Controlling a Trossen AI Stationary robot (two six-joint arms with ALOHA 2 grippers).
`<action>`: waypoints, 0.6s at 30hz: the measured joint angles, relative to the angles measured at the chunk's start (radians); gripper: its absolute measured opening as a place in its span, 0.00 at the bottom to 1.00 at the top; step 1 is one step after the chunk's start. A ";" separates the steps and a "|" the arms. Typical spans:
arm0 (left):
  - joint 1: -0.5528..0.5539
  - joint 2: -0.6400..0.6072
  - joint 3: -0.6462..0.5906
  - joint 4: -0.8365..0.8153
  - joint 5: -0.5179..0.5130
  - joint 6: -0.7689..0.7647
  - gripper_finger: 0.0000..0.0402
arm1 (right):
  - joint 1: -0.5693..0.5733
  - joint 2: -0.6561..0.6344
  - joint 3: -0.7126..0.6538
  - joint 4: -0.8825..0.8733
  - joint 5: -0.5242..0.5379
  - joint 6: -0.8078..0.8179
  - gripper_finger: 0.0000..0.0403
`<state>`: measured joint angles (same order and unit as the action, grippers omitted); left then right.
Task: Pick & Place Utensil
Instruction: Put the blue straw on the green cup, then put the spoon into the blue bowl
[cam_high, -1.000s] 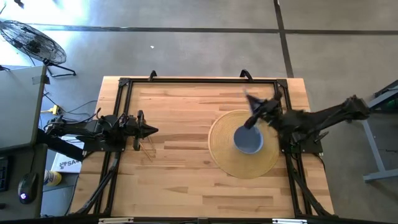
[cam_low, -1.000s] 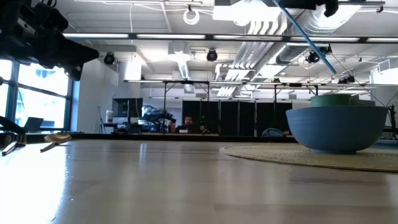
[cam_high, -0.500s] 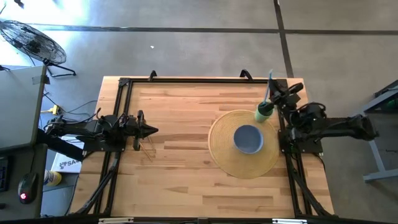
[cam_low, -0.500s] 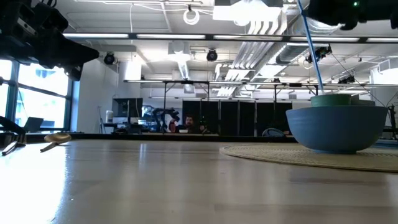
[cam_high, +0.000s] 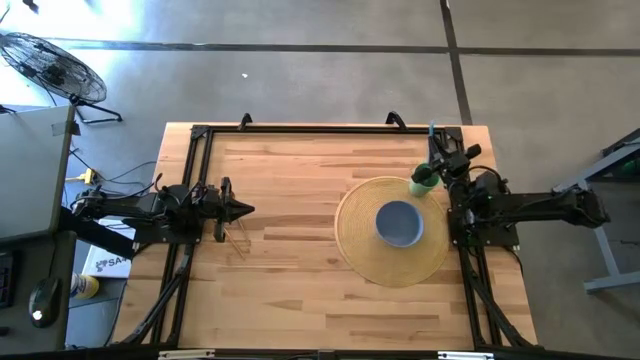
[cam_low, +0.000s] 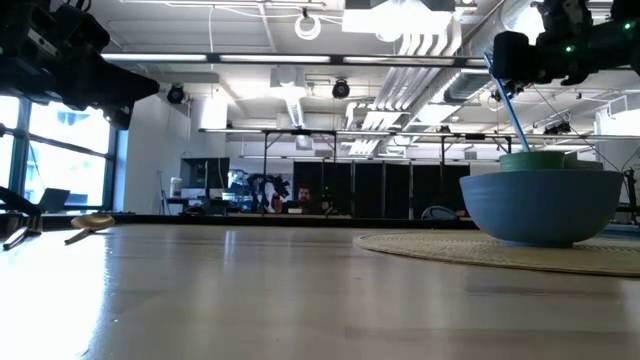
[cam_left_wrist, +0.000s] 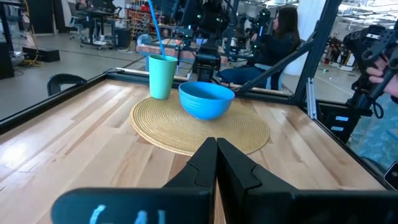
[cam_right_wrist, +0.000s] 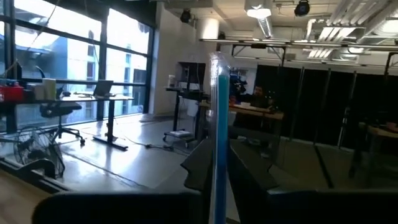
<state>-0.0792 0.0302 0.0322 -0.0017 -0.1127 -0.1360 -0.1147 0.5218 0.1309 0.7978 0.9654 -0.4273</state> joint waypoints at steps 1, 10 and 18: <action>0.000 0.000 0.000 0.000 0.000 0.000 0.00 | 0.008 0.000 0.007 -0.005 0.012 0.000 0.13; 0.000 0.000 0.000 0.000 0.000 0.000 0.00 | 0.125 0.000 0.119 -0.165 0.204 -0.018 0.32; 0.000 0.000 0.000 0.000 0.000 0.000 0.00 | 0.310 0.001 0.265 -0.292 0.392 -0.018 0.39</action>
<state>-0.0788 0.0303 0.0322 -0.0017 -0.1127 -0.1359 0.1948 0.5232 0.3955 0.5053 1.3571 -0.4450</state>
